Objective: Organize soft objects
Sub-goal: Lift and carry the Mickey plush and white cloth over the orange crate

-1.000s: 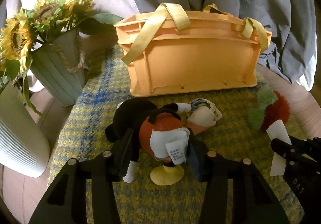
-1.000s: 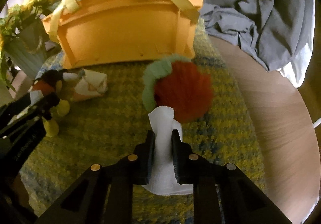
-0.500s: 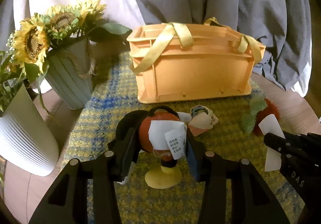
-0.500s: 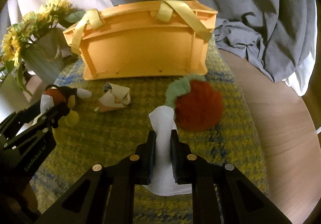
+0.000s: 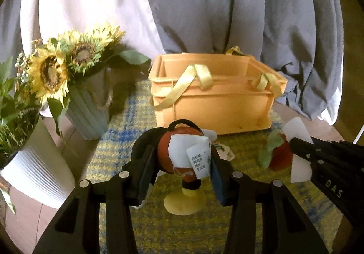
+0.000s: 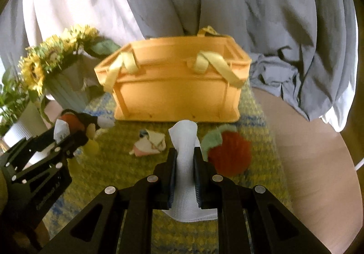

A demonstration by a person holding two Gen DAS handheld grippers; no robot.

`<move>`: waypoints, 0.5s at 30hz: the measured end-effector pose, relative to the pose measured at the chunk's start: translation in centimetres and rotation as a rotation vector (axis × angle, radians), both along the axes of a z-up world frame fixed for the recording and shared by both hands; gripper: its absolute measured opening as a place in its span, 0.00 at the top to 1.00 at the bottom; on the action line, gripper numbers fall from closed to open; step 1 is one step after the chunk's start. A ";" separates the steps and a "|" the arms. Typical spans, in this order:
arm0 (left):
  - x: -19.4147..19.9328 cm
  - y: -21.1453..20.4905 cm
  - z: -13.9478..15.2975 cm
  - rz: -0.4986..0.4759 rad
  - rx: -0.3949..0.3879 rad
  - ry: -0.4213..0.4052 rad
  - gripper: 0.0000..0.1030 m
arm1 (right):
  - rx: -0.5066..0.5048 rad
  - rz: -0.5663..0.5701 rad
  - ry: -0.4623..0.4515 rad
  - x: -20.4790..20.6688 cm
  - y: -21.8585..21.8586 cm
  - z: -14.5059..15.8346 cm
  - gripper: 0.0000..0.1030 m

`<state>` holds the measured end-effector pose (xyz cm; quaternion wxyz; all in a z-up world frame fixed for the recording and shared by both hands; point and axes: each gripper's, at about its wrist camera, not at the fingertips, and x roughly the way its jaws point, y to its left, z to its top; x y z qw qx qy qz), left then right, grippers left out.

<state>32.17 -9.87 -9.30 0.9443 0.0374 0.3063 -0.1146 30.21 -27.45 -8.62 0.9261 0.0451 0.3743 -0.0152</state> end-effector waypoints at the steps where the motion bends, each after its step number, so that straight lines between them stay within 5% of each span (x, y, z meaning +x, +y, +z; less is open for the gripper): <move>1: -0.1 0.0 0.3 -0.003 -0.008 -0.003 0.56 | 0.005 0.002 -0.010 0.1 -0.1 0.3 0.85; 15: -0.3 0.3 5.3 -0.013 -0.033 -0.128 0.57 | 0.057 0.015 -0.129 0.4 0.2 4.5 0.85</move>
